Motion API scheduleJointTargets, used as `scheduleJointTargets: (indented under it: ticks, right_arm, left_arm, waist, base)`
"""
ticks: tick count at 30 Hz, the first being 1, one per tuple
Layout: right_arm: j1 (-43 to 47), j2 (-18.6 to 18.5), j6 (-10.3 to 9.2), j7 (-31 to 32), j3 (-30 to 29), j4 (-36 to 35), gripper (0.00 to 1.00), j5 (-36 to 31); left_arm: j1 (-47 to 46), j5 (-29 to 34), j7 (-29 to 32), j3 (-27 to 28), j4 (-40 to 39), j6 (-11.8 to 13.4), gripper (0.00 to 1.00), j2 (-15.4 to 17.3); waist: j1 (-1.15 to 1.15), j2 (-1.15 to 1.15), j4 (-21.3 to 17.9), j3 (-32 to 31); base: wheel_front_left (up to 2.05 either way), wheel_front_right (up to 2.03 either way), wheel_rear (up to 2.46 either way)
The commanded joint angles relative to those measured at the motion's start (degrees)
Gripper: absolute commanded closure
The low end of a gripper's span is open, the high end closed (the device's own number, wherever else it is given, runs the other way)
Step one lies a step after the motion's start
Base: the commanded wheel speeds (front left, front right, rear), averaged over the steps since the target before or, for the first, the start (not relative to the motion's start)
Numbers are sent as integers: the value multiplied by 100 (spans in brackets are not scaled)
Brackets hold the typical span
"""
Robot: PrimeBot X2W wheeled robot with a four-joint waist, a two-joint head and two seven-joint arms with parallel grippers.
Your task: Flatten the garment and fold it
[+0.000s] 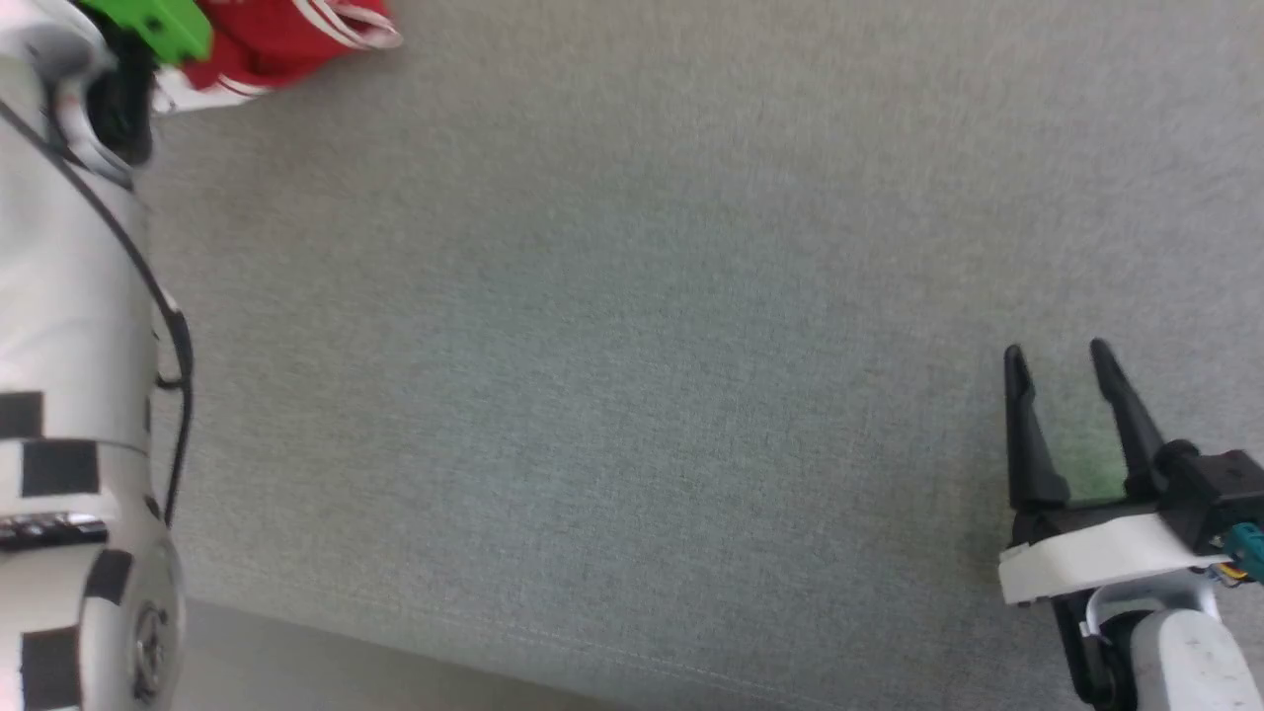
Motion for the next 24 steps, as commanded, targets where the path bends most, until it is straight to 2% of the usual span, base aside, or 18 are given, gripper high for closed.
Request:
scheduleJointTargets:
  ticks: [1,7,11,17,24]
  right_arm:
    - [-81,0,-9,-84,35,101,0,72]
    - [-99,0,-9,-257,135,539,0,272]
    - [-155,0,-9,-356,181,789,0,408]
    - [-189,0,-9,-429,154,1055,0,510]
    - [-176,0,-9,-451,23,1209,0,567]
  left_arm:
    - [-167,14,-98,-30,-103,-80,100,41]
    - [-461,46,-59,-271,-478,-320,100,14]
    - [-543,-4,67,-448,-723,-440,100,-97]
    - [-579,-161,297,-724,-1017,-550,100,-350]
    - [-459,-467,609,-1111,-1280,-614,100,-805]
  waist:
    - [0,0,24,-471]
    - [0,0,-33,-914]
    - [0,0,-246,-1214]
    - [0,0,-746,-1622]
    - [0,0,-1421,-1882]
  base:
    - [0,0,0]
    - [0,0,0]
    - [0,0,0]
    - [0,0,0]
    - [0,0,0]
